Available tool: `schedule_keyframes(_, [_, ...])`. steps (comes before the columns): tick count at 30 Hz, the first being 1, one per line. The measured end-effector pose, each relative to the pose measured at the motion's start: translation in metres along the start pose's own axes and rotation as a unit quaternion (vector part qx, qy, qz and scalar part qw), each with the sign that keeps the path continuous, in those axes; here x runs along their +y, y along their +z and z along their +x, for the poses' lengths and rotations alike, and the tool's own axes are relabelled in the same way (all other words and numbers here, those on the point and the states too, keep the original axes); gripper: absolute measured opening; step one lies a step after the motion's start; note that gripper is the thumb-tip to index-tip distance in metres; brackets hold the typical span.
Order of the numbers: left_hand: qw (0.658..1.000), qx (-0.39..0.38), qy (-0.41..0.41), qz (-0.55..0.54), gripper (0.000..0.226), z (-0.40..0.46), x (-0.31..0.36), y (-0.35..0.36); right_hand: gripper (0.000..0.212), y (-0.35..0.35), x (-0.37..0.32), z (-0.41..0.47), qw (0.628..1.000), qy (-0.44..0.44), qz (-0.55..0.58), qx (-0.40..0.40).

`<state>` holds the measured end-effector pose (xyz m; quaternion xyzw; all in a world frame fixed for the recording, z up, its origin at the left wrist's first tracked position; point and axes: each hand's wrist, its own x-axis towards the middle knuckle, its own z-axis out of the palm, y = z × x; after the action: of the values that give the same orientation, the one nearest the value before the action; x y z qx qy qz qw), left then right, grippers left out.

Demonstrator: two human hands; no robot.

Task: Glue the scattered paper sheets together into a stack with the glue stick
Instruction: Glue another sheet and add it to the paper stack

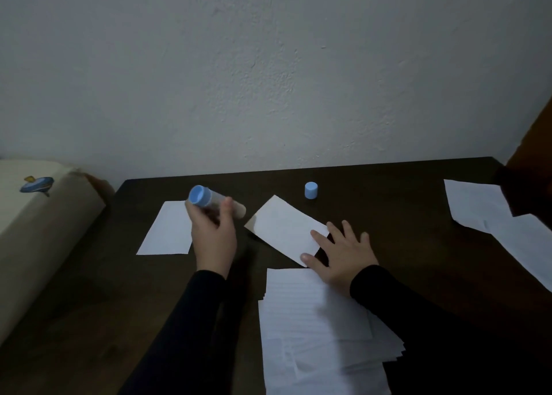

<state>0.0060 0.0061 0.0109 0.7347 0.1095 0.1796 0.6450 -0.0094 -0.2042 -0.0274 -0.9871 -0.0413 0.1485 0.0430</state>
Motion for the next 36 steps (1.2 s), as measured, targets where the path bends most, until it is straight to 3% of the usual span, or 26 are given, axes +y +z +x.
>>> schedule_keyframes(3, [0.999,0.018,0.014,-0.029,0.044,0.0,0.002,-0.001,0.087,-0.004,-0.018,-0.003,0.997,0.029,-0.065,-0.026])
schedule_keyframes(7, [0.999,-0.038,-0.008,-0.014,0.041,-0.008,-0.003,0.007,0.087,-0.007,-0.034,-0.011,0.995,0.018,-0.098,-0.001])
schedule_keyframes(10, [0.995,-0.102,-0.008,0.015,0.04,-0.019,-0.006,0.016,0.075,-0.014,-0.036,-0.016,0.998,-0.021,-0.048,0.032])
schedule_keyframes(14, [0.983,-0.176,0.029,0.054,0.031,-0.033,-0.005,0.026,0.04,-0.02,-0.015,-0.004,0.987,-0.094,0.011,0.131])
schedule_keyframes(18, [0.962,-0.241,0.071,0.108,0.025,-0.048,-0.005,0.036,0.051,-0.008,0.015,0.005,0.989,-0.132,0.039,0.048])
schedule_keyframes(22, [0.94,-0.277,0.128,0.153,0.023,-0.06,-0.008,0.043,0.051,-0.006,0.017,0.004,0.99,-0.127,0.058,0.024])
schedule_keyframes(26, [0.932,-0.278,0.134,0.191,0.025,-0.057,-0.009,0.04,0.053,-0.012,0.012,0.006,0.992,-0.109,0.054,0.01])
schedule_keyframes(31, [0.942,-0.232,0.081,0.228,0.028,-0.037,-0.012,0.017,0.055,-0.009,0.012,0.006,0.994,-0.097,0.053,0.005])
schedule_keyframes(36, [0.942,-0.2,0.084,0.256,0.029,-0.026,-0.016,0.0,0.055,-0.007,0.009,0.004,0.995,-0.096,0.03,0.015])
